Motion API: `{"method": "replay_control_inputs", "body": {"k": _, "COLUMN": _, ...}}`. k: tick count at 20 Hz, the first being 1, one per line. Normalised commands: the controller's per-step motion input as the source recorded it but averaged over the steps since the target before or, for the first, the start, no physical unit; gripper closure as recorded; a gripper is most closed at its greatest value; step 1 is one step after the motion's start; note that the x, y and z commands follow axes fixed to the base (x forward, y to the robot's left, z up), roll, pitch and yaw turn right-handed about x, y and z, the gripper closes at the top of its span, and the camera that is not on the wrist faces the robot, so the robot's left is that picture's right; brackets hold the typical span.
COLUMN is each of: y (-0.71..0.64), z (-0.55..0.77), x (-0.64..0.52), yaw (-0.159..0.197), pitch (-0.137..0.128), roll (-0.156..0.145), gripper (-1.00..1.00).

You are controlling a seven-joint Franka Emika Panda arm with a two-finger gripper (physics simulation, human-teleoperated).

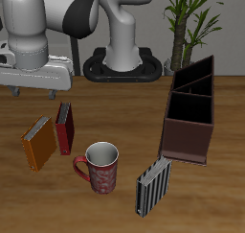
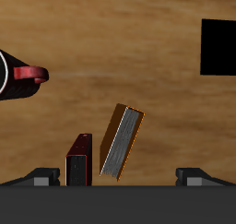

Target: Place the orange book into the left desk caddy's right compartment

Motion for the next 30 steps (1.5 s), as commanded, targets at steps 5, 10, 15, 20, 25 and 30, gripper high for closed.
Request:
{"method": "replay_control_inputs", "body": {"k": 5, "y": -0.29, "z": -0.08, "x": -0.01, "yaw": -0.051, "pitch": -0.046, "roll": -0.047, "gripper": -1.00}}
{"method": "replay_control_inputs", "body": {"k": 10, "y": -0.08, "z": -0.14, "x": 0.02, "yaw": -0.052, "pitch": -0.027, "roll": -0.025, "gripper": -1.00}}
{"method": "replay_control_inputs", "body": {"k": 15, "y": -0.05, "z": -0.17, "x": 0.02, "yaw": -0.017, "pitch": -0.004, "roll": -0.008, "gripper": -1.00}}
{"method": "replay_control_inputs", "body": {"k": 20, "y": -0.11, "z": -0.28, "x": 0.07, "yaw": -0.039, "pitch": 0.004, "roll": -0.037, "gripper": -1.00}}
{"method": "replay_control_inputs", "body": {"k": 25, "y": -0.11, "z": -0.34, "x": 0.08, "yaw": -0.051, "pitch": 0.003, "roll": -0.033, "gripper": -1.00}}
{"method": "replay_control_inputs", "body": {"k": 30, "y": 0.03, "z": -0.24, "x": 0.06, "yaw": -0.028, "pitch": 0.014, "roll": -0.005, "gripper": -1.00}}
